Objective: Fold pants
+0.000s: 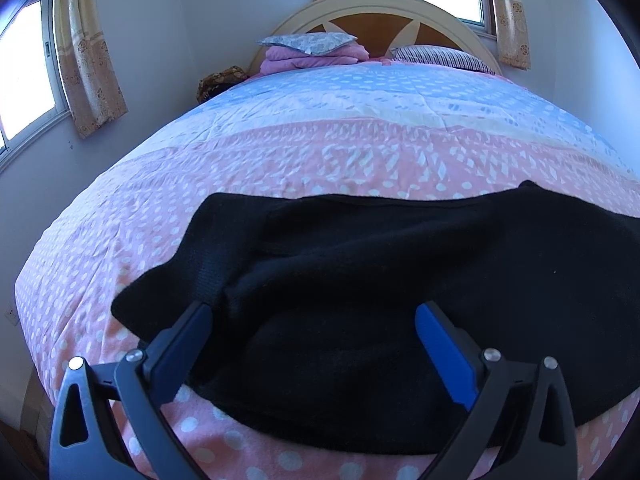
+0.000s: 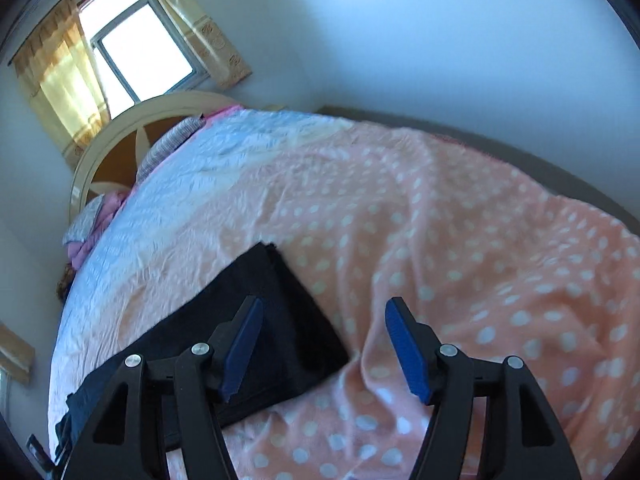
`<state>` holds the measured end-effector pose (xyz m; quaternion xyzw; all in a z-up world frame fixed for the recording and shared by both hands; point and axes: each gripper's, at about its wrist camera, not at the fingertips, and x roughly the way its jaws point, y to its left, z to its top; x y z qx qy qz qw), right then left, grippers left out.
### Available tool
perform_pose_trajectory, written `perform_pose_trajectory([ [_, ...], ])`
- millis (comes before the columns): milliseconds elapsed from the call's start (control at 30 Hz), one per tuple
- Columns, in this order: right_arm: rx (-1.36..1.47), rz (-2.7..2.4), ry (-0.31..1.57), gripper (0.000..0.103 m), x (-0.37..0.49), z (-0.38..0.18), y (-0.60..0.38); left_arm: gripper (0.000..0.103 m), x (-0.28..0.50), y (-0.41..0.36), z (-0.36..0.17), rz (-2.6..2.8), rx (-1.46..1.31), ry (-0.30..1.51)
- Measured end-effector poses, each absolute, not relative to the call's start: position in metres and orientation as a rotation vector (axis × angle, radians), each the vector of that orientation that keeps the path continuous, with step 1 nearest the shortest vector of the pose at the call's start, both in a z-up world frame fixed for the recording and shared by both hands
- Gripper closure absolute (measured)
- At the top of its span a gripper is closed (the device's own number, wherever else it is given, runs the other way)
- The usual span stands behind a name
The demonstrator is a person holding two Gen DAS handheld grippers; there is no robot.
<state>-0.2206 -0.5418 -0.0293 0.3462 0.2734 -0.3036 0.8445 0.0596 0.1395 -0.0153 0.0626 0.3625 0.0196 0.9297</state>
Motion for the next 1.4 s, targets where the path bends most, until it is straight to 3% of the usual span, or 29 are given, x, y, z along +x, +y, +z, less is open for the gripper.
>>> perform_pose_trajectory([
  [300, 0.502, -0.608, 0.767, 0.038, -0.168, -0.048, -0.512, 0.0, 0.059, 0.141, -0.016, 0.041, 0.125, 0.736],
  [400, 0.514, -0.586, 0.796, 0.06, -0.17, -0.045, -0.513, 0.0, 0.059, 0.141, -0.016, 0.04, 0.124, 0.735],
  [433, 0.531, -0.562, 0.801, 0.08, -0.172, -0.042, -0.513, 0.0, 0.059, 0.141, -0.016, 0.04, 0.124, 0.734],
  [533, 0.552, -0.574, 0.805, 0.087, -0.178, -0.034, -0.511, 0.0, 0.059, 0.141, -0.016, 0.039, 0.123, 0.734],
  [667, 0.511, -0.601, 0.701, 0.089, -0.175, 0.0, -0.481, 0.0, 0.058, 0.142, -0.016, 0.032, 0.116, 0.732],
  [900, 0.123, -0.482, 0.645, 0.089, -0.125, 0.064, -0.342, 0.0, 0.057, 0.143, -0.015, 0.022, 0.108, 0.726],
  [1000, -0.038, -0.454, 0.668, 0.089, -0.1, 0.065, -0.297, 0.0, 0.056, 0.144, -0.015, 0.01, 0.102, 0.722],
  [1133, 0.147, -0.313, 0.663, 0.09, -0.089, 0.055, -0.29, 0.0, 0.055, 0.145, -0.016, -0.004, 0.093, 0.715],
  [1400, 0.092, -0.255, 0.675, 0.09, -0.071, 0.032, -0.241, 0.0, 0.055, 0.145, -0.016, -0.011, 0.094, 0.713],
])
